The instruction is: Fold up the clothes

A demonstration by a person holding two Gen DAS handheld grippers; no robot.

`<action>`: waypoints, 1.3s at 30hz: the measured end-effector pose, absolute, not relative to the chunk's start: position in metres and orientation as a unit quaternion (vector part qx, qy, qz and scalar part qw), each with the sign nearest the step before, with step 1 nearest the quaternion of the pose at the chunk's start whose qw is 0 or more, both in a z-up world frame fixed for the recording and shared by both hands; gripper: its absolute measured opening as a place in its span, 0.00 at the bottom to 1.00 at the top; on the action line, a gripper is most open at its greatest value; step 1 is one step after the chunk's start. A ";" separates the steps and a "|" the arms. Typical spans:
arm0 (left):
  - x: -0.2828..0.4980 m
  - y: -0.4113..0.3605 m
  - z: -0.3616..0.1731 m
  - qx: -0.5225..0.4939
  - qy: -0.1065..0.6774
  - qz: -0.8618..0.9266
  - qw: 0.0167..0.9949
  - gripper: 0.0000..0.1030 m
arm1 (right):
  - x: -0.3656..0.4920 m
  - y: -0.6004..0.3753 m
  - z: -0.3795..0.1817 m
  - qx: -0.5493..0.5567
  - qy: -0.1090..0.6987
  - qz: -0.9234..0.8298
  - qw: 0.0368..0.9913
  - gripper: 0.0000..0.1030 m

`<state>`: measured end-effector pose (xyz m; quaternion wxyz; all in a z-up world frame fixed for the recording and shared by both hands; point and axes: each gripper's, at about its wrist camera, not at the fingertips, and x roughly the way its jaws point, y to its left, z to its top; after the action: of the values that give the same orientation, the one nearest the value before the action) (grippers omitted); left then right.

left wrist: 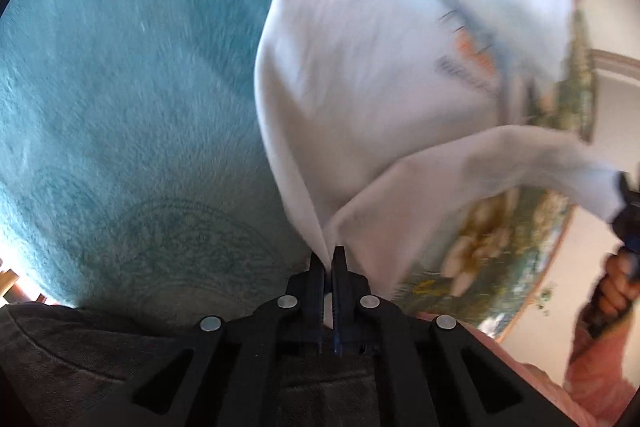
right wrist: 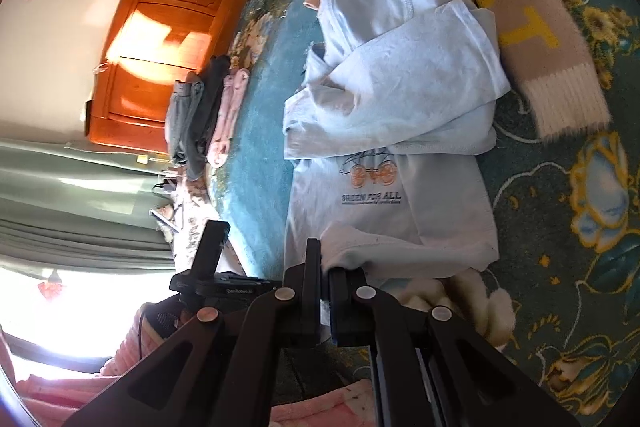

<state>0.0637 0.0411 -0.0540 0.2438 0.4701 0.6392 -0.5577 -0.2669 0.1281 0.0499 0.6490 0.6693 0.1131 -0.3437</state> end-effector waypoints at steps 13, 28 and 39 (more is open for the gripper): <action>0.116 -0.107 -0.026 0.159 0.757 -0.554 0.308 0.12 | -0.333 0.032 0.060 0.661 -0.031 -0.400 0.635 0.03; 0.067 -0.078 -0.073 0.238 0.731 -0.568 0.293 0.55 | -0.342 -0.014 0.015 0.682 0.012 -0.467 0.563 0.06; 0.069 -0.058 -0.066 0.243 0.729 -0.575 0.282 0.04 | -0.333 0.000 0.020 0.685 0.023 -0.455 0.568 0.06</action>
<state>0.0692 -0.0580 -0.0662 0.2816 0.2429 0.7290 -0.5747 -0.3328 0.0001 0.0202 0.5681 0.6852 0.0231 -0.4552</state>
